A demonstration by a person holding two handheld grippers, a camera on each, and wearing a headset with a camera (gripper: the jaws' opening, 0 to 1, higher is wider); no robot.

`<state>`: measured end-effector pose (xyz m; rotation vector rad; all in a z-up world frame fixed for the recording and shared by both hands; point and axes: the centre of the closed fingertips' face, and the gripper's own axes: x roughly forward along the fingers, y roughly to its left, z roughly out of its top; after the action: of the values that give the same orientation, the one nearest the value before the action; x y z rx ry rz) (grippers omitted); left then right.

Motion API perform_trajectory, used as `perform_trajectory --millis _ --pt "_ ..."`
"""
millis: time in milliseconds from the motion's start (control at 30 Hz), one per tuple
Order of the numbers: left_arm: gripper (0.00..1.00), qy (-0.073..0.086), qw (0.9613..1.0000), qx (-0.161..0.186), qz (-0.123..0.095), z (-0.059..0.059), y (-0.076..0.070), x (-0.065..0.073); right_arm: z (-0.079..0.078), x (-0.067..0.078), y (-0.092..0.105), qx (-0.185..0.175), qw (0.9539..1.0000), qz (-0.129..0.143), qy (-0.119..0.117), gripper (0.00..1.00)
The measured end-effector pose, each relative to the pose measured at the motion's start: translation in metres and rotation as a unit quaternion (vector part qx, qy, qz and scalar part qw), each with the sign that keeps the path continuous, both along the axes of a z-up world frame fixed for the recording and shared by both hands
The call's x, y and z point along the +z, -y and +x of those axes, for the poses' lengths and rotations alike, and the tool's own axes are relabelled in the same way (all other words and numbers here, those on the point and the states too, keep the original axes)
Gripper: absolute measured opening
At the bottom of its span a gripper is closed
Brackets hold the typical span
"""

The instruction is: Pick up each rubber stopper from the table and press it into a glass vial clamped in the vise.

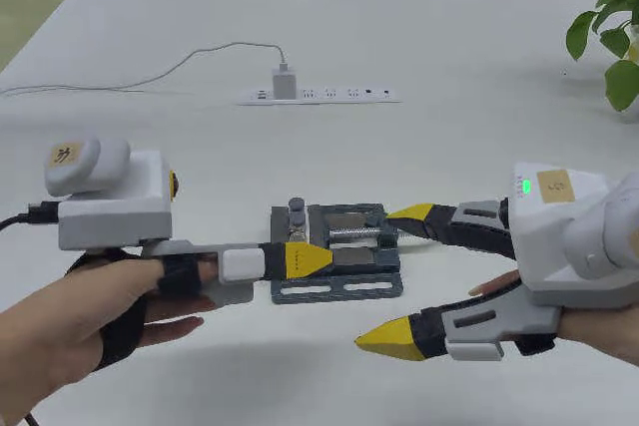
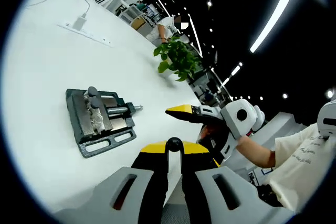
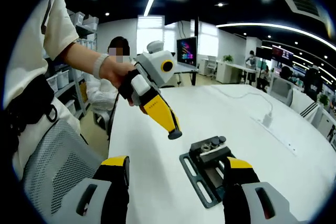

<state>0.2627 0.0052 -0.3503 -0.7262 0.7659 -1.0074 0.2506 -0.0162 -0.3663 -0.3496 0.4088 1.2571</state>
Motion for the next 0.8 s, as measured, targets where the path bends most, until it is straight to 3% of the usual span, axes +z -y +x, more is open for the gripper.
perform_trajectory --millis 100,167,200,267,367,400,567,667,800 --pt "0.04 -0.018 0.9991 0.004 -0.038 -0.003 0.002 0.006 0.001 0.011 -0.005 0.001 0.9998 0.018 0.011 0.66" --pt "0.04 -0.047 0.9959 0.013 -0.076 -0.004 0.003 0.011 0.001 0.019 -0.007 0.002 0.9994 0.029 0.021 0.62" --pt "0.04 -0.05 0.9949 0.023 -0.085 -0.002 0.001 0.01 0.001 0.022 -0.008 0.001 0.9992 0.033 0.024 0.6" --pt "0.04 -0.055 0.9947 0.024 -0.083 -0.003 -0.001 0.006 0.0 0.026 -0.008 0.001 0.999 0.038 0.024 0.57" --pt "0.04 -0.08 0.9893 0.034 -0.117 -0.003 -0.001 0.01 -0.001 0.028 -0.006 -0.002 0.9987 0.04 0.031 0.52" --pt "0.04 -0.077 0.9897 0.027 -0.117 -0.005 -0.001 0.009 -0.001 0.028 -0.006 -0.004 0.9987 0.04 0.031 0.52" --pt "0.04 -0.095 0.9842 0.021 -0.148 -0.009 0.004 0.016 -0.004 0.032 -0.008 -0.001 0.9983 0.046 0.036 0.43" --pt "0.04 -0.113 0.9787 0.005 -0.171 -0.015 0.008 0.021 -0.006 0.038 -0.01 0.001 0.9976 0.057 0.039 0.38" --pt "0.04 -0.124 0.975 -0.008 -0.184 -0.02 0.011 0.023 -0.01 0.044 -0.011 0.009 0.9968 0.062 0.05 0.3"
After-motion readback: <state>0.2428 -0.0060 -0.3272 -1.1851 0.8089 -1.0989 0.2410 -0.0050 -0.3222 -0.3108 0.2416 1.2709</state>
